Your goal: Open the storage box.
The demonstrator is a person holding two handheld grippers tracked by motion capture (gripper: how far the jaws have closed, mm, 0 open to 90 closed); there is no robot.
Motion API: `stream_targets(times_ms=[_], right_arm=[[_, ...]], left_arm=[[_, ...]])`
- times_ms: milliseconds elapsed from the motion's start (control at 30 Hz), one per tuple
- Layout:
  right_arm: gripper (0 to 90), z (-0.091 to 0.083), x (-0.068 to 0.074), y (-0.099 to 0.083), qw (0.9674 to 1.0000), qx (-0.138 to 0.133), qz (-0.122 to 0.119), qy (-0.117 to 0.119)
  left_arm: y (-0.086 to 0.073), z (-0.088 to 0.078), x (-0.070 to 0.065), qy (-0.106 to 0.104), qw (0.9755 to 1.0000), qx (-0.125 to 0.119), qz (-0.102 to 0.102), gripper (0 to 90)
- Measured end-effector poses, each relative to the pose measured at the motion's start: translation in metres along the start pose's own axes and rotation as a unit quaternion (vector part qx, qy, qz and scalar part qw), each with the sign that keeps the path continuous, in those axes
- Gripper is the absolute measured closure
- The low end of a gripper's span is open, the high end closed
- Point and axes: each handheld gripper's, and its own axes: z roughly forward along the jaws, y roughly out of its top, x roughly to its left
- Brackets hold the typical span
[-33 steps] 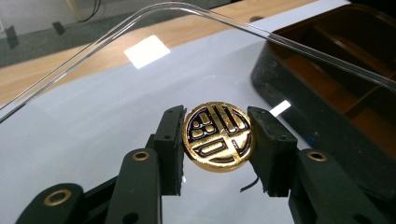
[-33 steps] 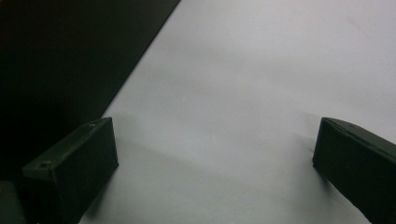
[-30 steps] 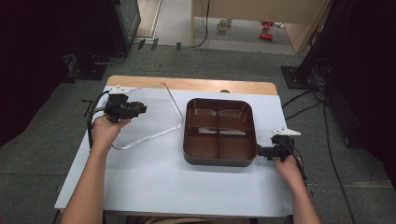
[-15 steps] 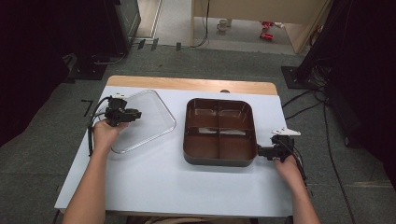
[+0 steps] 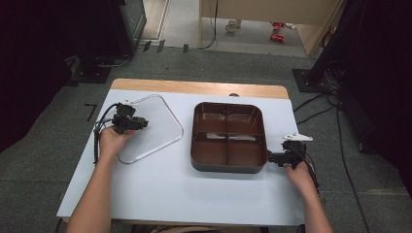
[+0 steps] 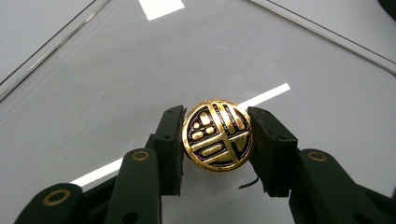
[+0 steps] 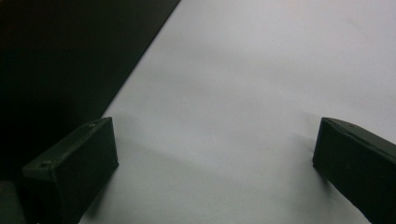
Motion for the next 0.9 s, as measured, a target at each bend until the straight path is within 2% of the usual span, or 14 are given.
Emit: stream_targets(times_ms=[100, 133, 233, 367, 500, 633, 733, 833, 900], right_arm=[[0.0, 0.0, 0.0, 0.0, 1.0, 0.0, 0.0, 0.0], [0.0, 0.0, 0.0, 0.0, 1.0, 0.0, 0.0, 0.0], [0.0, 0.0, 0.0, 0.0, 1.0, 0.0, 0.0, 0.0], [0.0, 0.0, 0.0, 0.0, 1.0, 0.0, 0.0, 0.0], [0.0, 0.0, 0.0, 0.0, 1.0, 0.0, 0.0, 0.0], [0.0, 0.0, 0.0, 0.0, 1.0, 0.0, 0.0, 0.0], [0.0, 0.0, 0.0, 0.0, 1.0, 0.0, 0.0, 0.0], [0.0, 0.0, 0.0, 0.0, 1.0, 0.0, 0.0, 0.0], [0.0, 0.0, 0.0, 0.0, 1.0, 0.0, 0.0, 0.0]], left_arm=[[0.0, 0.0, 0.0, -0.003, 1.0, 0.0, -0.004, 58.2], [0.001, -0.002, 0.001, -0.01, 0.9999, -0.007, -0.01, 57.1], [0.003, -0.008, 0.0, -0.014, 0.9996, -0.018, -0.015, 50.2], [0.009, -0.021, -0.005, -0.01, 0.9995, -0.03, 0.0, 44.9], [0.015, -0.033, -0.01, -0.023, 0.9985, -0.05, -0.004, 42.4], [0.018, -0.041, -0.017, -0.045, 0.9967, -0.068, -0.006, 40.6], [0.019, -0.045, -0.023, -0.049, 0.9957, -0.078, 0.003, 37.2], [0.019, -0.049, -0.033, -0.042, 0.9955, -0.084, 0.012, 35.6], [0.018, -0.049, -0.04, -0.051, 0.9948, -0.087, 0.014, 35.6]])
